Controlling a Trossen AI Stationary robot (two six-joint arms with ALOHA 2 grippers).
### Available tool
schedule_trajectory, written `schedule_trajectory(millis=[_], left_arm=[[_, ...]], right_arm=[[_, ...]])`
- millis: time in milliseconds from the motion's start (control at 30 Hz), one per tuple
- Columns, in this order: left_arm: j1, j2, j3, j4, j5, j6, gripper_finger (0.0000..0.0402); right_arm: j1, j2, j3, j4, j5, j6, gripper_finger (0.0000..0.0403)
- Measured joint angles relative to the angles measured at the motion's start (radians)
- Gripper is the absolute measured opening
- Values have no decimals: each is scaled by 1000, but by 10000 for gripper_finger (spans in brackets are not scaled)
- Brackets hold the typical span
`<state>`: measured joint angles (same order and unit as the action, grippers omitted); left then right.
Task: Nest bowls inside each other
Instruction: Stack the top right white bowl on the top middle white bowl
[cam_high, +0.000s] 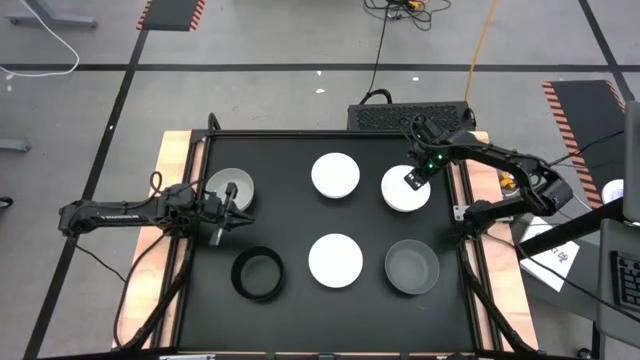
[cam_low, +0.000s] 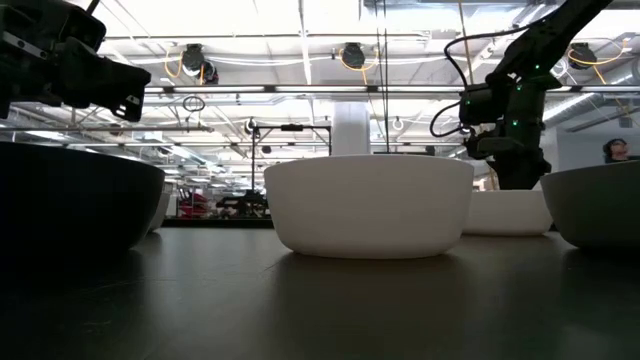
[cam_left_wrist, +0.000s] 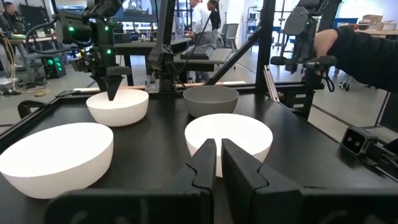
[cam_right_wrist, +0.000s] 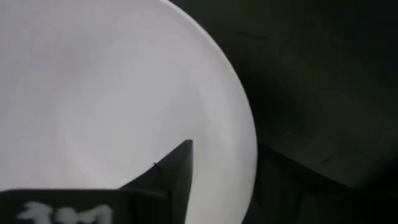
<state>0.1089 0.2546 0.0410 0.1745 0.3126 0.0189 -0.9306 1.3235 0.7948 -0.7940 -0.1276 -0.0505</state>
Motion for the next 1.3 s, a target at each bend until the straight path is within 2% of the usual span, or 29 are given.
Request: schedule_trajectory(millis=[267, 500, 900, 1300], left_arm=[[0, 0, 0, -18, 0, 3, 26], [0, 0, 0, -24, 0, 3, 26], [0, 0, 0, -24, 0, 3, 26], [0, 0, 0, -23, 0, -4, 26]], right_arm=[[0, 0, 0, -2, 0, -14, 83], [0, 0, 0, -4, -2, -18, 7], [0, -1, 0, -20, -2, -29, 2], [0, -10, 0, 46, -1, -67, 1]])
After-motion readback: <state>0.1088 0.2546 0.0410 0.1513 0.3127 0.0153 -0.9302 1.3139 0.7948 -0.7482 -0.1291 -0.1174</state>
